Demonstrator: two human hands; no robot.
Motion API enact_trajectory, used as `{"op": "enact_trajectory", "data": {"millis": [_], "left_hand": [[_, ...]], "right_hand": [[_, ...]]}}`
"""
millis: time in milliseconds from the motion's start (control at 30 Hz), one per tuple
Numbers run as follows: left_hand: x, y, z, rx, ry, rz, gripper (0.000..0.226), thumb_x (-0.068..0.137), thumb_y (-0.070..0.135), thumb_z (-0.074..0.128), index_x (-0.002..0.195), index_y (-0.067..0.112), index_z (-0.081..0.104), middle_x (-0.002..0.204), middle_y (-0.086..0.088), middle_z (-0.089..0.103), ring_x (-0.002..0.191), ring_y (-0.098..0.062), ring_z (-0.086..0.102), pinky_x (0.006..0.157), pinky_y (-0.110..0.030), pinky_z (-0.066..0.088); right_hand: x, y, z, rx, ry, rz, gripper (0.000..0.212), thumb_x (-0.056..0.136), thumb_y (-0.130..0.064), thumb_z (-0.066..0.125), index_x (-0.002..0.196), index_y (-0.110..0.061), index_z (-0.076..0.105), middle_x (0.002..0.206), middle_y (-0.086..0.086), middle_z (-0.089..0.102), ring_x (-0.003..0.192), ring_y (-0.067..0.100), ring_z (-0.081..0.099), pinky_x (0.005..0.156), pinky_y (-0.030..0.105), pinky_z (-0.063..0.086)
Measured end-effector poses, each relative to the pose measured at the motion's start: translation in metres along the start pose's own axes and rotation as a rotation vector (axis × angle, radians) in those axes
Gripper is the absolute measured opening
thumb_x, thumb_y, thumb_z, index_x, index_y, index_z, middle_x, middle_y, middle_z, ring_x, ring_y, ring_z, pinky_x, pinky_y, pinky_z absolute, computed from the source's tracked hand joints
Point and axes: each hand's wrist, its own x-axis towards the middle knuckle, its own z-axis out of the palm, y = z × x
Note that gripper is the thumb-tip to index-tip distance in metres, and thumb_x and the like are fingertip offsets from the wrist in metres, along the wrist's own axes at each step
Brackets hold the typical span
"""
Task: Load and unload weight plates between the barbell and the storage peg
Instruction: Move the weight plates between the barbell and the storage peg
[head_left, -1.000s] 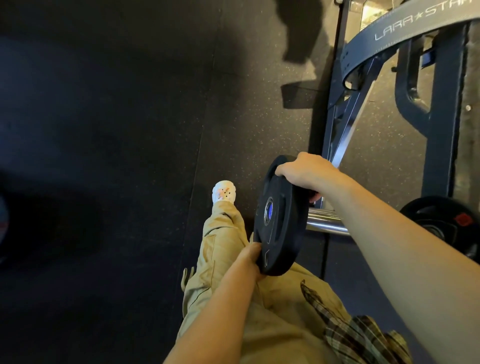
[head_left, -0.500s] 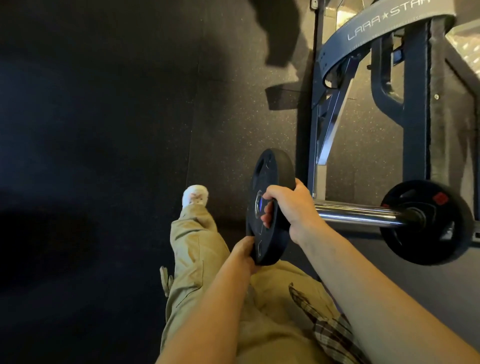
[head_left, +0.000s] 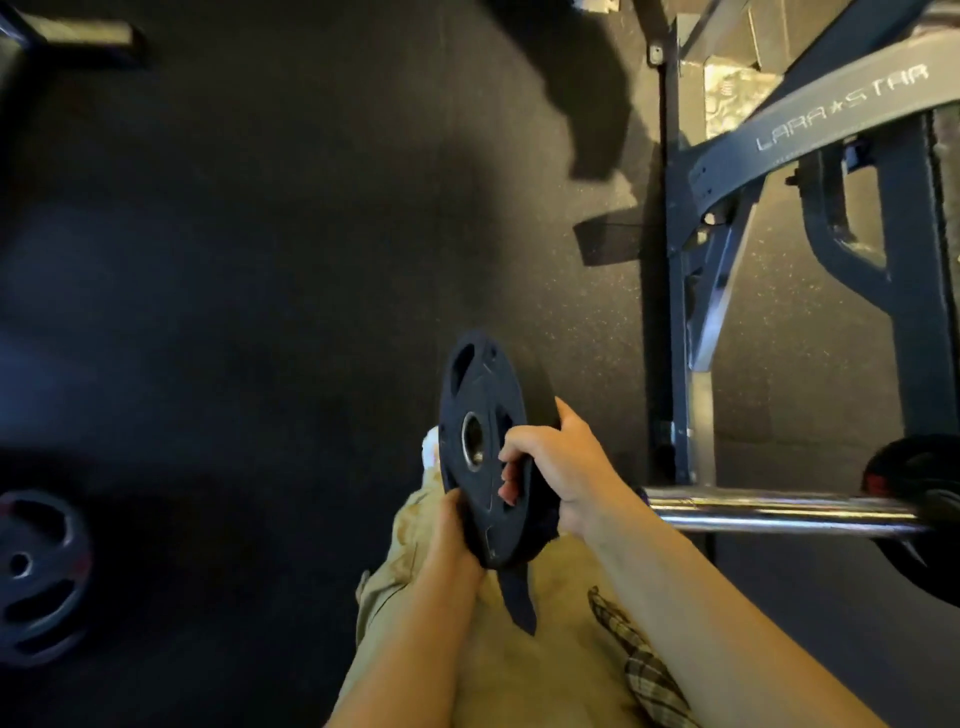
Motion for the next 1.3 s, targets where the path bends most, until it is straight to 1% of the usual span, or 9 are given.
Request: {"op": "enact_trajectory", "data": {"millis": [100,200,300,433,533,633,733,967,1300], "left_hand": [[-0.001,0.046,-0.002,-0.079,-0.186,-0.003,0.042,0.098,0.044,0.043,0.112,0.011,0.066,0.112,-0.02,0.064,0.108,-0.038,0.058,0.103,-0.049,0.041],[-0.013,0.1,0.011,0.024,-0.343,0.04,0.061,0.088,0.07,0.04,0.114,0.02,0.063,0.125,-0.018,0.061,0.119,-0.04,0.054,0.107,-0.055,0.037],[-0.033,0.152,0.035,0.113,-0.547,0.152,0.087,0.081,0.084,0.028,0.127,0.017,0.057,0.132,-0.018,0.058,0.123,-0.041,0.052,0.105,-0.056,0.036],[-0.069,0.2,0.109,0.082,-0.65,0.308,0.09,0.085,0.08,0.027,0.136,0.009,0.051,0.131,-0.027,0.056,0.105,-0.036,0.064,0.085,-0.049,0.053],[-0.082,0.196,0.144,0.099,-0.634,0.291,0.101,0.077,0.087,0.035,0.142,0.011,0.047,0.129,-0.038,0.048,0.105,-0.04,0.061,0.097,-0.055,0.046],[-0.079,0.185,0.15,-0.022,-0.563,0.262,0.076,0.085,0.075,0.039,0.12,0.015,0.068,0.125,-0.023,0.062,0.115,-0.043,0.057,0.104,-0.058,0.037],[-0.061,0.202,0.171,-0.02,-0.481,0.305,0.065,0.088,0.07,0.04,0.106,0.019,0.076,0.121,-0.02,0.065,0.105,-0.041,0.064,0.097,-0.056,0.043],[-0.053,0.304,0.258,0.052,-0.288,0.401,0.056,0.086,0.061,0.041,0.107,0.023,0.075,0.11,-0.013,0.072,0.109,-0.04,0.061,0.1,-0.056,0.044],[-0.037,0.406,0.346,-0.114,-0.118,0.444,0.05,0.089,0.051,0.039,0.109,0.018,0.07,0.108,-0.014,0.069,0.104,-0.036,0.059,0.095,-0.05,0.046]], "right_hand": [[-0.011,-0.041,0.026,0.023,-0.015,-0.126,0.041,0.075,0.006,0.058,0.11,-0.016,0.054,0.064,0.012,0.058,0.049,0.022,0.054,0.056,0.034,0.049],[-0.042,-0.091,0.038,-0.019,-0.012,-0.321,0.034,0.075,0.005,0.059,0.103,-0.014,0.057,0.063,0.01,0.058,0.049,0.022,0.054,0.051,0.03,0.047],[-0.087,-0.136,0.036,-0.043,-0.037,-0.514,0.024,0.076,0.003,0.061,0.095,-0.012,0.058,0.052,0.004,0.054,0.045,0.018,0.051,0.048,0.028,0.046],[-0.125,-0.171,0.026,-0.106,-0.033,-0.652,0.018,0.079,0.001,0.064,0.094,-0.007,0.058,0.048,0.003,0.052,0.04,0.016,0.049,0.044,0.026,0.044],[-0.119,-0.193,0.012,-0.17,0.002,-0.667,0.019,0.082,-0.008,0.067,0.098,-0.013,0.059,0.049,0.0,0.053,0.04,0.013,0.049,0.044,0.024,0.044],[-0.099,-0.217,-0.009,-0.141,-0.022,-0.615,0.018,0.084,-0.015,0.069,0.1,-0.016,0.06,0.047,-0.004,0.056,0.038,0.009,0.05,0.044,0.022,0.043],[-0.065,-0.237,-0.027,-0.108,-0.045,-0.547,0.018,0.085,-0.016,0.071,0.101,-0.015,0.061,0.046,-0.007,0.059,0.039,0.007,0.054,0.044,0.021,0.043],[0.004,-0.337,-0.057,-0.001,-0.049,-0.505,0.028,0.079,-0.02,0.077,0.1,-0.012,0.061,0.054,0.009,0.056,0.045,0.022,0.049,0.046,0.029,0.044],[0.079,-0.477,-0.055,-0.13,-0.163,-0.467,0.027,0.083,-0.021,0.073,0.104,-0.011,0.06,0.054,0.004,0.06,0.043,0.016,0.052,0.05,0.028,0.046]]}}
